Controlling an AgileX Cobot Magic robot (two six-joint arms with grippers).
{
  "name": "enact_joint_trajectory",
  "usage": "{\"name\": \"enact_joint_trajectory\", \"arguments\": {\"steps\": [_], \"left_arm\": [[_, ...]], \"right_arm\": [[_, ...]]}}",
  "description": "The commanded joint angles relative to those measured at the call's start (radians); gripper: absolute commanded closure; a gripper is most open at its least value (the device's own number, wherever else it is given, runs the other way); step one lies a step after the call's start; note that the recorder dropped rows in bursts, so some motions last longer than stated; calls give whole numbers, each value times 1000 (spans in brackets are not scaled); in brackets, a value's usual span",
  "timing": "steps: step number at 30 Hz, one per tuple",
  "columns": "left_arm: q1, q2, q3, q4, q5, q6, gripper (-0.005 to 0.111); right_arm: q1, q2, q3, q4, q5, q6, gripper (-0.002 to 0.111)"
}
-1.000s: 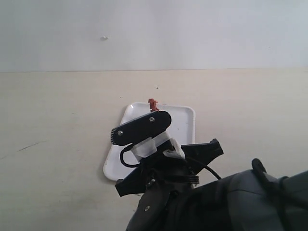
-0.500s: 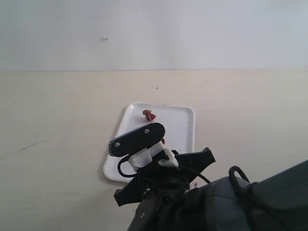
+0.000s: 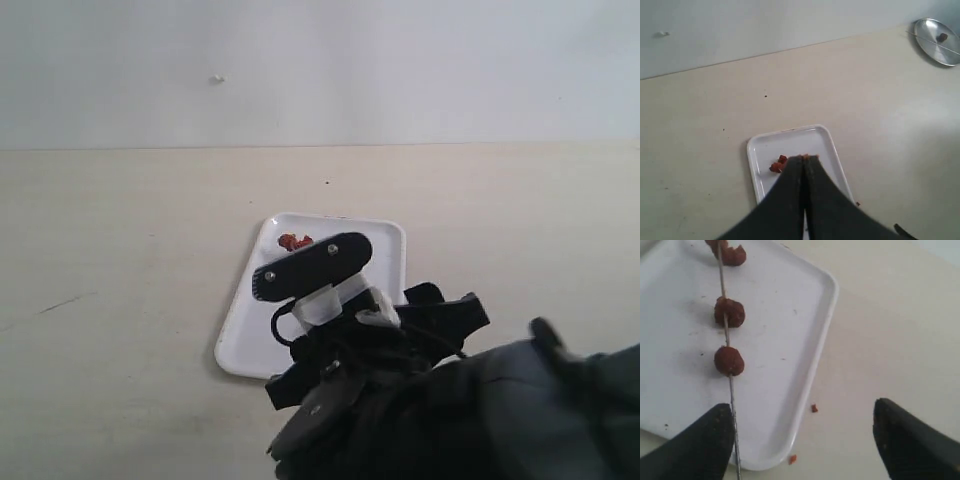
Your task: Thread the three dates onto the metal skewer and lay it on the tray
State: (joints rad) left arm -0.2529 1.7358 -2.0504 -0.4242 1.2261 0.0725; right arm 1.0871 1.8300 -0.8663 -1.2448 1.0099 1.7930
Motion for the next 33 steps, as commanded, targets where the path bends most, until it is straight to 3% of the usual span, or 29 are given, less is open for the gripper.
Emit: {"name": "enact_joint_trajectory", "arguments": {"steps": [1,5,8,11,14,15,17,23,26,33], "left_arm": [[-5,-48,2,8,-5,20,107],[-5,-120,2,46,-5,23,107],[-5,-185,2,95,-5,24,107],[-5,-253,4,135,-5,24,107],[-5,-417,138,156,-5,29,107],[-5,-448,179,156,-5,31,107],[-5,-612,415,153,-31,31,107],[-5,-1011,946,47,-298,24,107],[-5,-1134,1099,3,-337,24,107],[-5,-1292,1263,-20,-340,24,107]], "right_arm": [[7,-201,-11,93,52,-169,36],[7,-406,-7,109,133,-281,42],[7,-566,9,107,194,-344,56],[7,-738,40,111,184,-362,73],[7,-1032,106,126,110,-372,106],[7,-1091,114,131,97,-372,108],[7,-1284,146,131,44,-381,108],[7,-1537,182,275,33,-555,108],[7,-1557,193,387,33,-643,108],[7,-1557,226,436,-38,-721,108]]}}
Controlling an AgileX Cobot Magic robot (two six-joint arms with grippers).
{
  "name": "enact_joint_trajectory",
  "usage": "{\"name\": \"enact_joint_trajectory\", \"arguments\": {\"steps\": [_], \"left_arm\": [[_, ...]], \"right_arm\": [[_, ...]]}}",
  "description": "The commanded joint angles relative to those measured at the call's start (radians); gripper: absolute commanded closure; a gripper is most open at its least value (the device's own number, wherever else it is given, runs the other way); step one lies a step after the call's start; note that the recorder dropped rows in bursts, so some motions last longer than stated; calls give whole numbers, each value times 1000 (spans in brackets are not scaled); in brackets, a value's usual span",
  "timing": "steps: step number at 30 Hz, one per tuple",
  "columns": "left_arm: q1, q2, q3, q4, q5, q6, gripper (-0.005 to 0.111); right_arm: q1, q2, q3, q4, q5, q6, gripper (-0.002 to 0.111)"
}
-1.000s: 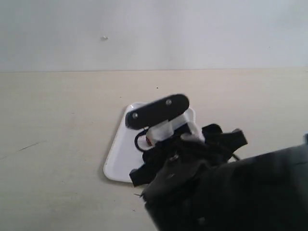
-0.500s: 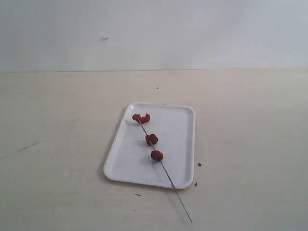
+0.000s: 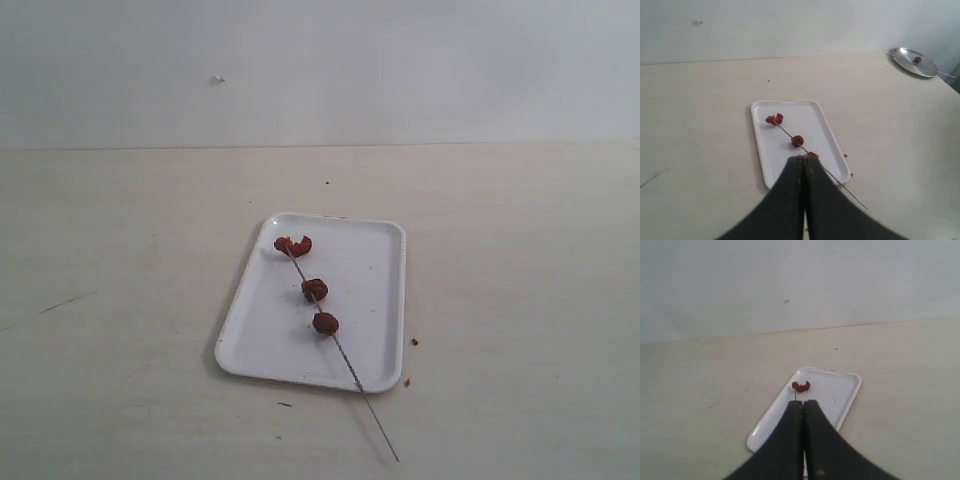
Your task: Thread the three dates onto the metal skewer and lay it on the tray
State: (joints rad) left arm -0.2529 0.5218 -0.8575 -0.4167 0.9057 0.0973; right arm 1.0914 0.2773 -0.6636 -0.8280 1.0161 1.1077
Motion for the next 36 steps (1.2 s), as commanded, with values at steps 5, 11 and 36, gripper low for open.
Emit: {"name": "enact_joint_trajectory", "arguments": {"steps": [5,11,36], "left_arm": [[-5,-190,167,-16,-21,-1,107],[-5,-313,287,-5,-21,-1,107],[-5,-371,369,72,-61,-16,107]], "right_arm": [[2,-4,95,19,-48,-35,108],[2,-4,152,19,-88,-35,108],[2,-4,158,49,-91,-31,108]]}}
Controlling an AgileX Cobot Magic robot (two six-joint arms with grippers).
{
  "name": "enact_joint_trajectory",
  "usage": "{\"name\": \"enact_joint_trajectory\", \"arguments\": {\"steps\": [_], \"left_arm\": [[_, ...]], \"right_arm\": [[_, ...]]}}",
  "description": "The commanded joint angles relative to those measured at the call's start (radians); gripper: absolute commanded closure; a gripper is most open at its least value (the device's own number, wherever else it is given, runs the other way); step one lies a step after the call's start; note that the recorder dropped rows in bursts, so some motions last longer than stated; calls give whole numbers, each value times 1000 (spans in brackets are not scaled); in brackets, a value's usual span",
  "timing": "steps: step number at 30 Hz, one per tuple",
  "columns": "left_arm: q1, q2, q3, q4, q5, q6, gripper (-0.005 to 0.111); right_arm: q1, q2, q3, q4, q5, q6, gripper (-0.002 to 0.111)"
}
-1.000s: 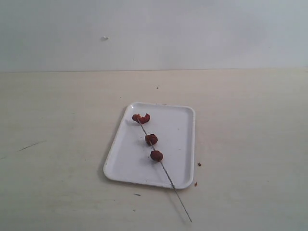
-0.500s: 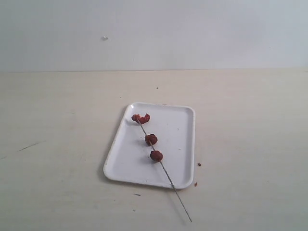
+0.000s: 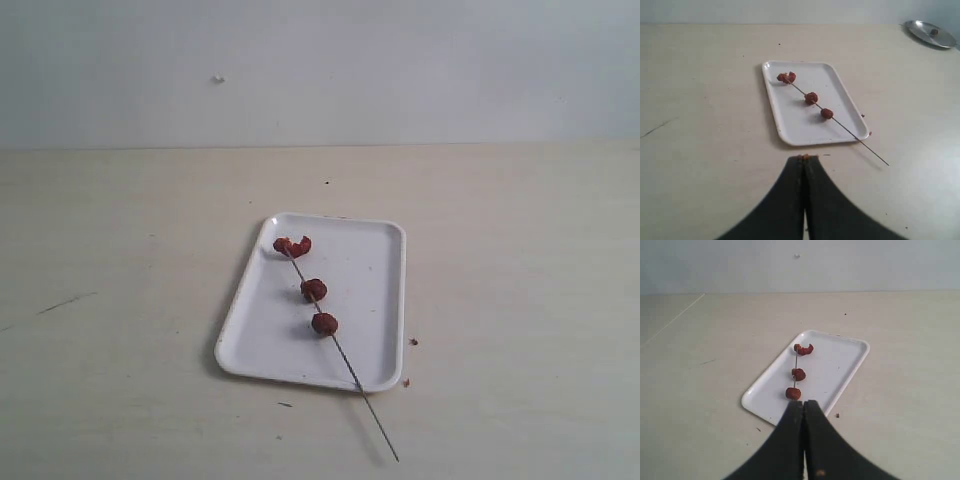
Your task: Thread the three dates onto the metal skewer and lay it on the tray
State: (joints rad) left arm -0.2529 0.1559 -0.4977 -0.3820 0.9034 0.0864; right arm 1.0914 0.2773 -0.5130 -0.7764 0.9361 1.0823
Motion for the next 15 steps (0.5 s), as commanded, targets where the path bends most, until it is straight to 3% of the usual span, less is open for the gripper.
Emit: {"name": "enact_joint_trajectory", "arguments": {"steps": [1,3,6,9,10,12,15], "left_arm": [[-1,-3,2,66,-149,-20,107],[21,-3,1,110,-415,-18,107],[98,-3,28,359,-615,-15,107],[189,-10,112,521,-651,-15,107],[261,-21,188,509,-646,-20,107],[335,-36,293,434,-646,-20,107],[384,-41,397,438,-646,-19,107]], "right_arm": [[2,-4,8,-3,-11,-6,108],[2,-4,8,-3,-11,-6,108],[2,-4,8,-4,-11,-6,108],[2,-4,8,-4,-11,-6,108],[2,-4,8,-4,-11,-6,108],[2,-4,8,-4,-11,-6,108],[2,-4,8,-4,-11,-6,108]]}}
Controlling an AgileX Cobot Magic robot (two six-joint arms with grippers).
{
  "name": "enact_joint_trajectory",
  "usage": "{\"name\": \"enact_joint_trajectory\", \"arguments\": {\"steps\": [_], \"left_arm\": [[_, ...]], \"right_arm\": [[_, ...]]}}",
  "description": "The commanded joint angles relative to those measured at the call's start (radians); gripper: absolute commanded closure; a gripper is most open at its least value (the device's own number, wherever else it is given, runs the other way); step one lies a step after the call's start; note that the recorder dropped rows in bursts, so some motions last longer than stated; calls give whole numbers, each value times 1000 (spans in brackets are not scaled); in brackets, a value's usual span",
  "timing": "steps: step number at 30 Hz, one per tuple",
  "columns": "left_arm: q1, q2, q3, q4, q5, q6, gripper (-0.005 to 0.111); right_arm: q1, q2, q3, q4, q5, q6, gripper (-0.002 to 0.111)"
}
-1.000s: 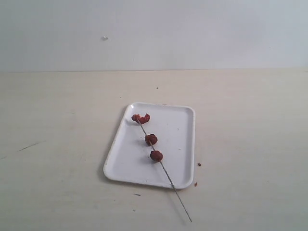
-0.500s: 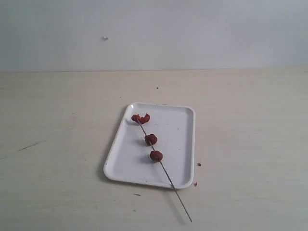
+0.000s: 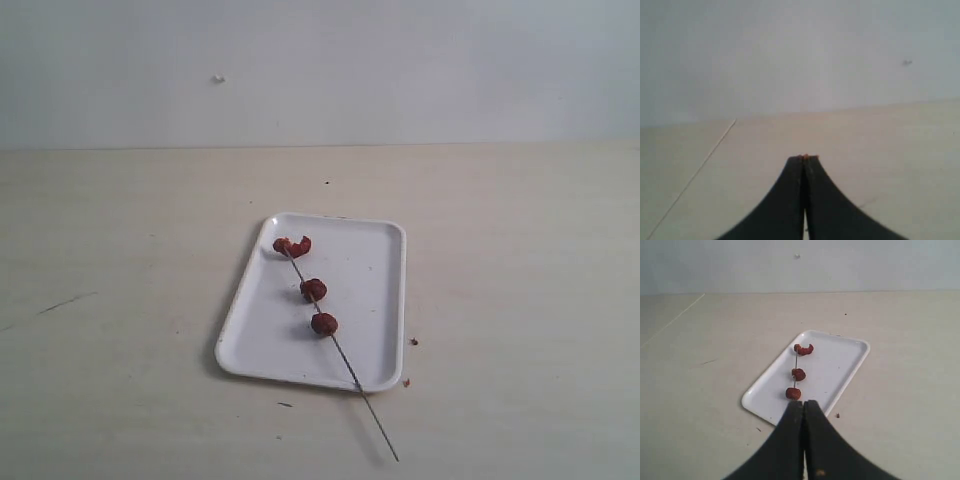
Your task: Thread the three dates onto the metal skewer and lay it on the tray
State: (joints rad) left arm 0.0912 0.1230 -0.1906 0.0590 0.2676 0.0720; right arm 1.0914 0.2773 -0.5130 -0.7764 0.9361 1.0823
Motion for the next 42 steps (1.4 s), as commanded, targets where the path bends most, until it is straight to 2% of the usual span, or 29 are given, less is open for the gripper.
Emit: {"name": "enact_joint_trajectory", "arguments": {"steps": [1,5,26,28,31,34,36,38,40,42], "left_arm": [[47,-8,129,16,-5,-4,107],[49,-8,191,16,1,-3,107],[49,-9,191,16,14,-3,107],[49,-9,191,16,14,0,107],[49,-9,191,16,14,0,107],[49,-9,191,16,14,0,107],[49,-9,191,16,14,0,107],[49,-9,191,16,14,0,107],[49,-9,191,16,14,0,107],[49,-9,191,16,14,0,107]], "right_arm": [[2,-4,8,-2,-11,-6,108],[2,-4,8,-2,-11,-6,108],[2,-14,8,0,-23,-7,108],[-26,-6,8,18,-33,-7,108],[-144,37,8,49,-45,0,108],[-360,100,8,77,-185,-91,108],[-525,138,8,197,-381,-300,108],[-673,163,8,415,-548,-619,108],[-790,174,8,672,-597,-941,108],[-874,182,8,897,-562,-1159,108]]}}
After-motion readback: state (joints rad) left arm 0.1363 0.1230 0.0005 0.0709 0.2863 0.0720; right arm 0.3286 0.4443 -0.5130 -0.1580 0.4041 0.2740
